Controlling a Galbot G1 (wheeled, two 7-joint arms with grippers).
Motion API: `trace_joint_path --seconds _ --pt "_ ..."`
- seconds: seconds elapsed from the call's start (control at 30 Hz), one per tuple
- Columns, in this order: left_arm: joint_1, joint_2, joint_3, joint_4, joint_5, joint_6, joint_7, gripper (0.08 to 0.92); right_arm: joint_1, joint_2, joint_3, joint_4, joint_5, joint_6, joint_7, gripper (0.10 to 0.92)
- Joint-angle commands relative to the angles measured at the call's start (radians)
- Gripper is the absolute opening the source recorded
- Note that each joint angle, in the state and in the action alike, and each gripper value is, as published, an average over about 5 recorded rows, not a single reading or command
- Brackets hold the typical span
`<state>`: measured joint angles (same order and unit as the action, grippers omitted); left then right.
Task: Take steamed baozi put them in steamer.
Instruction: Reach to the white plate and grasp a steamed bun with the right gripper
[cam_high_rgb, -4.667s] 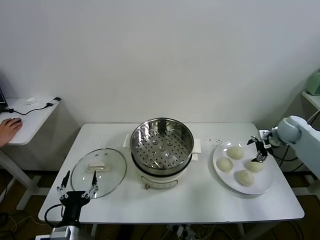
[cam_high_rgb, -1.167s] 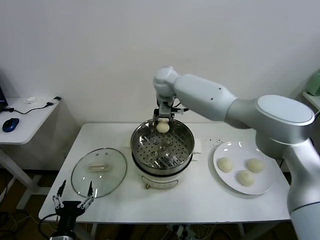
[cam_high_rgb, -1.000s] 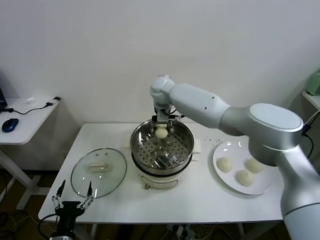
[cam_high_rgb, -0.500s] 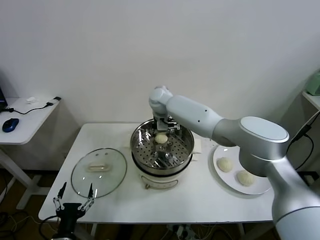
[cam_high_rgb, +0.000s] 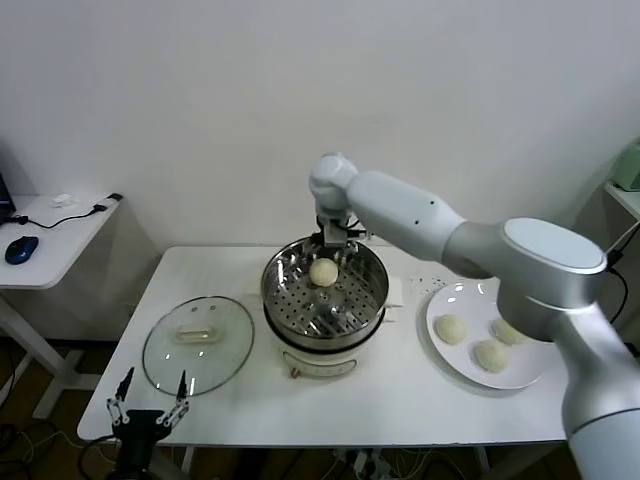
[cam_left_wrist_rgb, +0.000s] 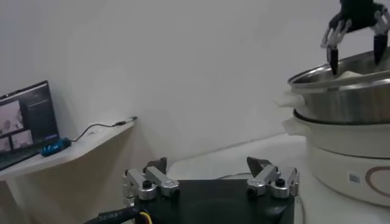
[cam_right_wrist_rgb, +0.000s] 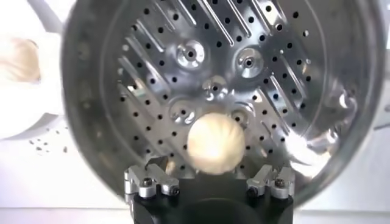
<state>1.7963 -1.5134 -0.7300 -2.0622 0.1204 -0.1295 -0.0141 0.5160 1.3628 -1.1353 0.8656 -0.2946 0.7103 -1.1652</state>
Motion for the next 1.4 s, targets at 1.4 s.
trace_joint_path --seconds 1.4 --pt "-0.018 -0.016 0.007 0.015 0.044 0.01 -0.017 0.823 -0.438 -0.496 0.127 -0.01 0.433 -0.882 0.063 0.823"
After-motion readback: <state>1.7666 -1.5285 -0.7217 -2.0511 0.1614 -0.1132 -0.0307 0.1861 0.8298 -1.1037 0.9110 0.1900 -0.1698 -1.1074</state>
